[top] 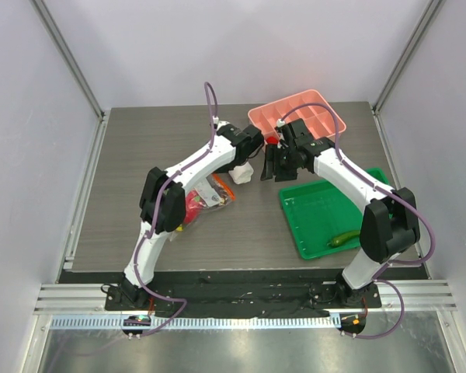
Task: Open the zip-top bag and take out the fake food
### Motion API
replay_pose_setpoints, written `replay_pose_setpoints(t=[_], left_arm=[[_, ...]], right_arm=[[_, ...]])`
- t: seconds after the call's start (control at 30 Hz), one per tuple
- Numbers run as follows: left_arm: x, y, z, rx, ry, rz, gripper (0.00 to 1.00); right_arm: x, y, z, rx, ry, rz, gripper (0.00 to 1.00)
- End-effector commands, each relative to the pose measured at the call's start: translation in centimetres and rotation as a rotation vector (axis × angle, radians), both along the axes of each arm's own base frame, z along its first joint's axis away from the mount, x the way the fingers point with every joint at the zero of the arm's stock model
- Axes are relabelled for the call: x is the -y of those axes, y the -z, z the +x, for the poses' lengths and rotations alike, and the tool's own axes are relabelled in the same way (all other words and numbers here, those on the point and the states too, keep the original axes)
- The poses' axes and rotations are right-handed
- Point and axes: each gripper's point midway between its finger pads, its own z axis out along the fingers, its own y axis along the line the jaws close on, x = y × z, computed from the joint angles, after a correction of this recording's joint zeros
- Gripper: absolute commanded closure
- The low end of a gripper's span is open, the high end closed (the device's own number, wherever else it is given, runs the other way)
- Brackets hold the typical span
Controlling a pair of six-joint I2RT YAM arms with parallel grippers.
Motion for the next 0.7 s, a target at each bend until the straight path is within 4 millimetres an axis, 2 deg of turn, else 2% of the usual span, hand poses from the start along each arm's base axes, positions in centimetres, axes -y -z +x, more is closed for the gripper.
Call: replay_pose_setpoints(t=[0.0,0.13,0.23,0.27,0.33,0.37,0.47,0.5,0.57,0.6,0.67], left_arm=[[-4.0,-2.8,-3.6,-0.153,0.013,0.176,1.0],[-3.4,-4.9,-4.1,-0.118,0.025,0.075,1.0],[-3.0,-6.2,-4.4,-0.103,0.053,0.02,1.0],[-3.0,-7.3,-4.6,-0.082,0.062,-0.012,1.0],[-3.2,-7.9,-4.9,-0.07,0.08,-0.033,1.0],[-3.3,-8.8,-5.3,-0.052,0.089,-0.064,1.0],[-3.5,-9.3,-5.8,-0.033,0.117,-0.099,1.0],[-3.7,-9.8,-6.7,-0.024,0.129,-0.131,1.0],[-3.2,-10.4,-6.7,0.019,0.154,-0.198,1.0],[-3.4,-10.4,-7.7,0.016,0.169,-0.237,1.0],[-3.2,-10.6,-8.3,0.048,0.19,-0.294,1.0]], right_arm=[[-0.5,-1.8,0.7,0.056,-0.005,0.042,0.43],[-0.9,-1.7,0.6,0.044,-0.019,0.061,0.44],[-1.9,-2.2,0.5,0.04,-0.046,0.106,0.43],[-2.4,-2.5,0.3,0.032,-0.063,0.135,0.43],[-3.2,-2.9,0.2,0.022,-0.082,0.171,0.4],[-3.6,-3.3,0.3,0.025,-0.088,0.194,0.39],[-5.3,-5.0,0.2,0.041,-0.137,0.262,0.36],[-6.0,-5.7,0.1,0.059,-0.162,0.281,0.33],[-7.8,-7.1,-0.1,0.084,-0.206,0.328,0.29],[-8.6,-7.5,-0.3,0.081,-0.225,0.359,0.28],[-10.9,-8.0,-1.4,0.054,-0.272,0.44,0.27]])
